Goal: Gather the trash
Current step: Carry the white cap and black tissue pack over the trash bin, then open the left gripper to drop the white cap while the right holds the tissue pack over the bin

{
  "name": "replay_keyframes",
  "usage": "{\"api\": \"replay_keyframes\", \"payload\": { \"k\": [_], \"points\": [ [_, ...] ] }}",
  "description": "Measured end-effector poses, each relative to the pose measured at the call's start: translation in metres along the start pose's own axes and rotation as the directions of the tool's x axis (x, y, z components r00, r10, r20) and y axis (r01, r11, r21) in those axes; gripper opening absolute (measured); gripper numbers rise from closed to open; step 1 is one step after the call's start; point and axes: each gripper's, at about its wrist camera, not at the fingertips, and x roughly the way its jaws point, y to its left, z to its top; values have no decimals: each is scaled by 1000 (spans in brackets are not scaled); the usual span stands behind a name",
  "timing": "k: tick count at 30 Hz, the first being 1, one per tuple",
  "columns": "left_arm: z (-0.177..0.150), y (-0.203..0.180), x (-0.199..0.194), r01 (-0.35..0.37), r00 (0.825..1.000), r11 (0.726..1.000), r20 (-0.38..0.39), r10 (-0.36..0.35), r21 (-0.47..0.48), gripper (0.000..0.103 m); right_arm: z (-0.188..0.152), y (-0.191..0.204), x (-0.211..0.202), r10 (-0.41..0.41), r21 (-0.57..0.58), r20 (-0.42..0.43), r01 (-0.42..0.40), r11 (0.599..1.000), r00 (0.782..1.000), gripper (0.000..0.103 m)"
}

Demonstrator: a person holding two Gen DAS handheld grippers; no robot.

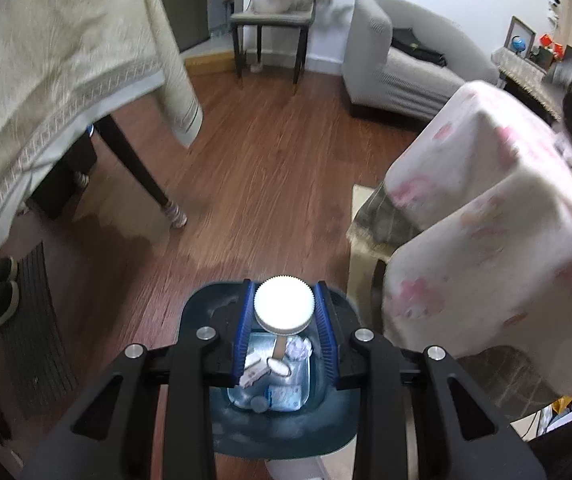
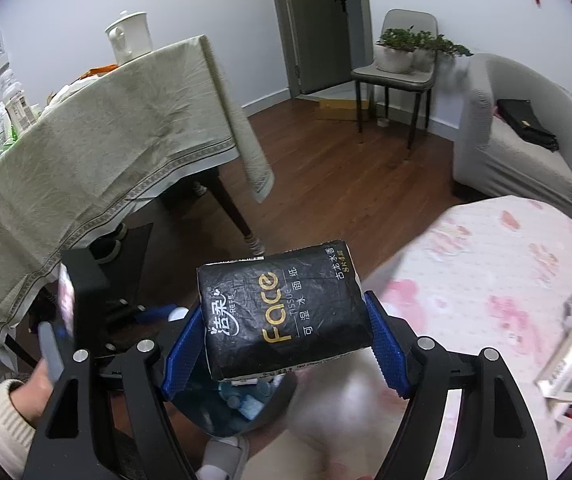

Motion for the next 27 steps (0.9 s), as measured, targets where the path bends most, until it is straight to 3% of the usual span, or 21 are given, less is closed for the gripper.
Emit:
{"api": "replay_keyframes", "payload": {
  "k": [15, 23, 27],
  "points": [
    [-46, 36, 60, -31, 978, 999, -206, 21, -42, 32, -2, 46, 55, 54, -27, -97, -57, 998, 994, 76],
    [-59, 45, 69, -31, 968, 999, -250, 19, -43, 38, -9, 61, 88, 59, -33, -162, -65, 997, 985, 76],
    [-60, 49, 65, -28, 969, 999, -245, 16, -46, 46, -17, 62, 106, 60, -15, -201, -64, 998, 978, 76]
  ]
}}
